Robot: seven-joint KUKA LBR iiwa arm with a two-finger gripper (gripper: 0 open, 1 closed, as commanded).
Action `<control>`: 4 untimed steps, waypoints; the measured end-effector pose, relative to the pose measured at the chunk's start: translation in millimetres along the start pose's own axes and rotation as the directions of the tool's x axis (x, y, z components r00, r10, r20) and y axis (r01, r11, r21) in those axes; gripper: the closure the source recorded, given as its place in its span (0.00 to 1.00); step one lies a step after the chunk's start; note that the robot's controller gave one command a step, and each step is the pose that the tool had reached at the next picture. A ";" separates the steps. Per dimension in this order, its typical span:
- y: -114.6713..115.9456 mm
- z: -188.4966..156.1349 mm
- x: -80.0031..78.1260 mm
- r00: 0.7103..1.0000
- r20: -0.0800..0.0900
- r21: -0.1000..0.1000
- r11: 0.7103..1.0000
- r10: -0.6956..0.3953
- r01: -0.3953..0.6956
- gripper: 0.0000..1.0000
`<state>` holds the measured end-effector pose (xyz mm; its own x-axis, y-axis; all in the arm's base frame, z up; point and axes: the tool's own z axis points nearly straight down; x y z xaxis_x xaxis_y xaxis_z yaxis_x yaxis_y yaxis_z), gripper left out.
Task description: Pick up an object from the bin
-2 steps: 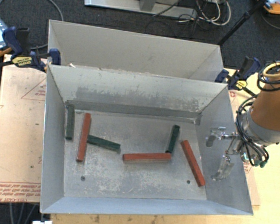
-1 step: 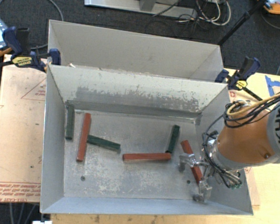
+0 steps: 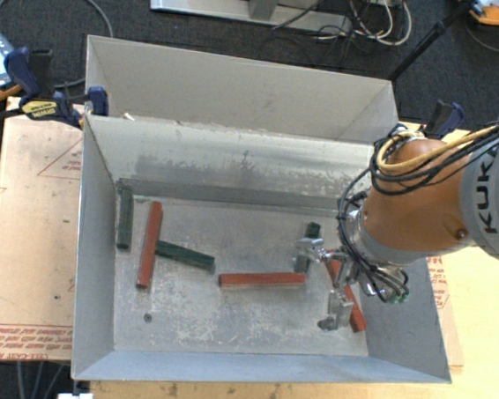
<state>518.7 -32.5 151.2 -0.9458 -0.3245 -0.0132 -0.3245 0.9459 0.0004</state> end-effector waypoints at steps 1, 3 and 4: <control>22.9 47.1 -54.1 0.989 -0.010 -0.001 0.989 0.149 -0.149 0.00; 18.7 81.3 -53.2 0.961 -0.011 0.003 0.961 0.277 -0.277 1.00; 25.9 -69.5 -56.9 0.964 0.000 0.004 0.964 0.265 -0.265 1.00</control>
Offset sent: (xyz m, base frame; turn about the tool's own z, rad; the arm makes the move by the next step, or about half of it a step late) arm 0.0438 0.0357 -0.0446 0.1539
